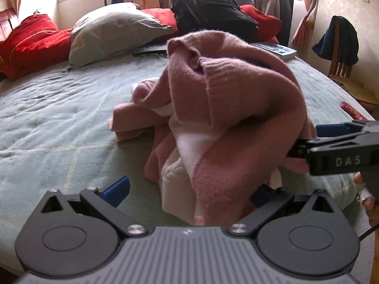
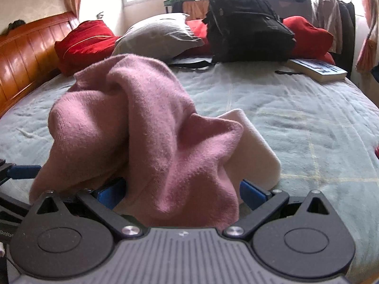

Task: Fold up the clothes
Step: 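Reach into the pink and white garment pile and grasp it with the right tool, then lift and pull the pink fabric out of the pile with the right tool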

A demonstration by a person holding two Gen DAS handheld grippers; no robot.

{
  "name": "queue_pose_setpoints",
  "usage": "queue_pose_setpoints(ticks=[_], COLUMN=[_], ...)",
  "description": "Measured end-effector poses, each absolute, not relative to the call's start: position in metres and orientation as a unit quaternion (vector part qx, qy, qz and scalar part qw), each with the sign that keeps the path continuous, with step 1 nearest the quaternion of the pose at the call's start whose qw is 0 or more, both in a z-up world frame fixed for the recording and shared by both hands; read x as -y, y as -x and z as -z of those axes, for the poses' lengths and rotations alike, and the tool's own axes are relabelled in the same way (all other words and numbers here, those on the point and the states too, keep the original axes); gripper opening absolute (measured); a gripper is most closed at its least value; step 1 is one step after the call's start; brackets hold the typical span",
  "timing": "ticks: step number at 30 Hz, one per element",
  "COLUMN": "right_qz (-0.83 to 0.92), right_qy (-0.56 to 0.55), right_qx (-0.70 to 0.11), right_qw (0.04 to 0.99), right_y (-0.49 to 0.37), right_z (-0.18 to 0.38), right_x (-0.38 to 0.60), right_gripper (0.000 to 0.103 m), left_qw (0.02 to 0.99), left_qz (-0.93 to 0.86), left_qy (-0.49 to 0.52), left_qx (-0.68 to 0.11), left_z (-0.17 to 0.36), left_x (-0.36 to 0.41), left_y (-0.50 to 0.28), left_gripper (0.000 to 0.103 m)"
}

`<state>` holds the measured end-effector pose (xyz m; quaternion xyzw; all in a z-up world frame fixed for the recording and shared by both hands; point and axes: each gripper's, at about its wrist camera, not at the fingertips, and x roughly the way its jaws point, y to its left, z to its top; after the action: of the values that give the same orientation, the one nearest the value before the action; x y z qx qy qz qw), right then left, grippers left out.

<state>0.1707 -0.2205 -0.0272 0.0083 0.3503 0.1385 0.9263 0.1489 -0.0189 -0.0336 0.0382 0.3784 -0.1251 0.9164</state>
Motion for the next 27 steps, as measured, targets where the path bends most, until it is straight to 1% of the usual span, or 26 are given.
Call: queue_pose_setpoints(ticks=[4,10,14,19,24,27], right_qz=[-0.144,-0.146,-0.132,-0.131,-0.136,-0.113], right_qy=[0.021,0.034,0.039,0.03,0.029,0.057], right_qx=[-0.353,-0.369,-0.362,-0.353,-0.348,-0.33], right_qw=[0.924,0.917,0.922,0.926,0.927,0.935], right_y=[-0.178,-0.185,-0.191,-0.199,-0.206,-0.213], right_z=[0.037,0.05,0.043,0.031,0.02,0.014], right_x=[0.214,0.222,0.236,0.24,0.235,0.237], right_gripper=[0.103,0.103,0.103,0.103,0.103,0.103], left_qw=[0.913,0.91,0.912,0.926,0.922,0.92], left_qz=[0.135,0.15,0.153,0.164,0.166,0.161], left_qy=[-0.038,-0.067,-0.074,-0.046,-0.075,-0.07], left_qx=[-0.384,-0.38,-0.372,-0.335,-0.342,-0.351], left_z=[0.042,0.046,0.035,0.011,0.009,0.01], left_x=[0.016,0.019,0.02,0.019,0.033,0.032], left_y=[-0.155,-0.156,-0.156,-0.152,-0.16,-0.162], left_gripper=[0.103,0.103,0.103,0.102,0.102,0.102])
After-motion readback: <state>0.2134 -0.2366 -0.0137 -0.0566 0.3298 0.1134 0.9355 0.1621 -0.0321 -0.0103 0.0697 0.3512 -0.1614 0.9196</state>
